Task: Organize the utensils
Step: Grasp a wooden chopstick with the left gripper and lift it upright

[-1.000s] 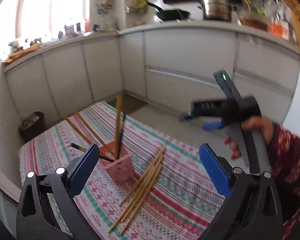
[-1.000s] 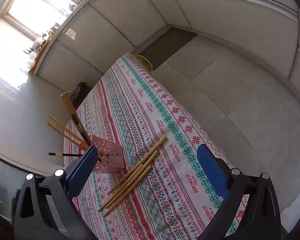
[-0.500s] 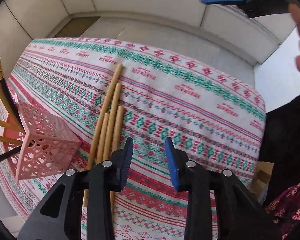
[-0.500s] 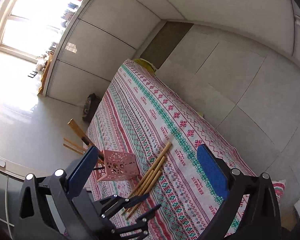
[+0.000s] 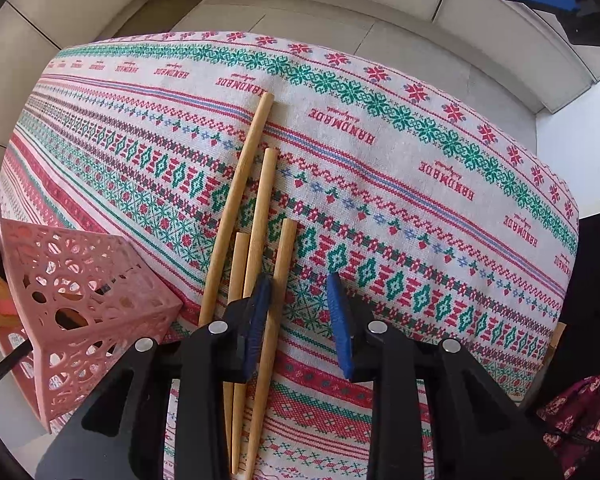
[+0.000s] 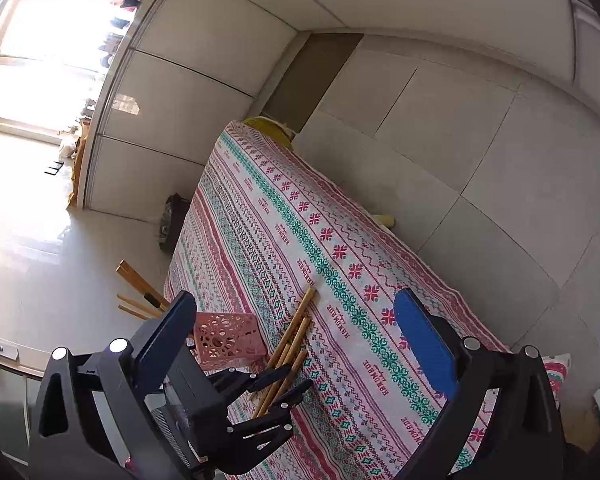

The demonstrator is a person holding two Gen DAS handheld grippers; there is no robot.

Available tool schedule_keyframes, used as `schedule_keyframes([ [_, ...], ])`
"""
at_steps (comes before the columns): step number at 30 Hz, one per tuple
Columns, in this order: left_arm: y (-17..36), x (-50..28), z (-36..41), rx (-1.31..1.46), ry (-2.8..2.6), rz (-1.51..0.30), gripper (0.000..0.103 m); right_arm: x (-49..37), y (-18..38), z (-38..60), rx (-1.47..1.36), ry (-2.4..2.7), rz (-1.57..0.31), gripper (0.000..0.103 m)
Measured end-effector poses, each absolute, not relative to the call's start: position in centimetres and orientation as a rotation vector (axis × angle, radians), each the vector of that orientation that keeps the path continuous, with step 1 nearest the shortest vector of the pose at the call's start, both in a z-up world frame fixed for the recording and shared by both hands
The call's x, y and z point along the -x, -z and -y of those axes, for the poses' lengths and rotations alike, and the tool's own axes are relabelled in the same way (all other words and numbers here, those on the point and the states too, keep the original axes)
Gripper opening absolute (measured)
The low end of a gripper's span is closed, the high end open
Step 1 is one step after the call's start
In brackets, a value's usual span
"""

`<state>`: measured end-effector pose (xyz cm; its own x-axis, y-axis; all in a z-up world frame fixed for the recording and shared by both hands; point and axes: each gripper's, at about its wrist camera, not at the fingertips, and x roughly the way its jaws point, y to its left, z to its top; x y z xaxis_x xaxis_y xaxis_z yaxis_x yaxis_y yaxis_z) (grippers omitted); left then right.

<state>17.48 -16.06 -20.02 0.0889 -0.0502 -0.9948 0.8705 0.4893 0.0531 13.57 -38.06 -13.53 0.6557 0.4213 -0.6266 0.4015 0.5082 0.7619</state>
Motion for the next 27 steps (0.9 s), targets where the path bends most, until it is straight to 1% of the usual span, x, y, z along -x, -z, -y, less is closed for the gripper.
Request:
schedule_keyframes([
  [1, 20.1, -17.3, 16.1, -0.797, 0.820, -1.312, 0.021, -13.5, 13.6, 38.2, -1.081, -0.007, -0.902, 0.096],
  [2, 20.1, -17.2, 15.9, -0.768, 0.830, -1.323, 0.012, -13.6, 13.7, 38.3, -1.079, -0.003, -0.905, 0.096],
  [3, 20.1, -16.9, 15.8, -0.761, 0.821, -1.312, 0.011, -13.7, 13.8, 38.3, -1.072, -0.002, -0.914, 0.096],
  [5, 20.2, -16.1, 15.4, -0.734, 0.782, -1.287, 0.007, -14.1, 14.1, 37.9, -1.046, -0.004, -0.946, 0.096],
  [8, 20.1, -15.1, 14.1, -0.613, 0.723, -1.263, 0.006, -14.9, 15.2, 36.7, -1.027, -0.006, -0.989, 0.096],
  [10, 19.7, -14.0, 12.5, -0.513, 0.689, -1.259, 0.006, -15.7, 16.1, 34.8, -0.993, -0.038, -1.055, 0.096],
  [13, 17.6, -11.9, 9.7, -0.362, 0.669, -1.211, 0.006, -16.8, 17.6, 31.5, -0.944, -0.077, -1.137, 0.093],
  [16, 14.9, -9.4, 6.7, -0.219, 0.658, -1.134, 0.006, -17.8, 18.7, 29.0, -0.851, -0.017, -1.176, 0.076],
  [18, 13.4, -7.7, 5.1, -0.148, 0.658, -1.082, 0.006, -18.4, 19.3, 27.4, -0.776, 0.021, -1.202, 0.056],
  [20, 12.1, -6.7, 4.0, -0.107, 0.652, -1.023, 0.006, -18.7, 20.0, 26.3, -0.741, 0.041, -1.221, 0.047],
  [27, 7.5, -5.4, 0.5, -0.012, 0.672, -0.893, 0.006, -19.5, 21.2, 25.4, -0.848, 0.117, -1.237, 0.044],
])
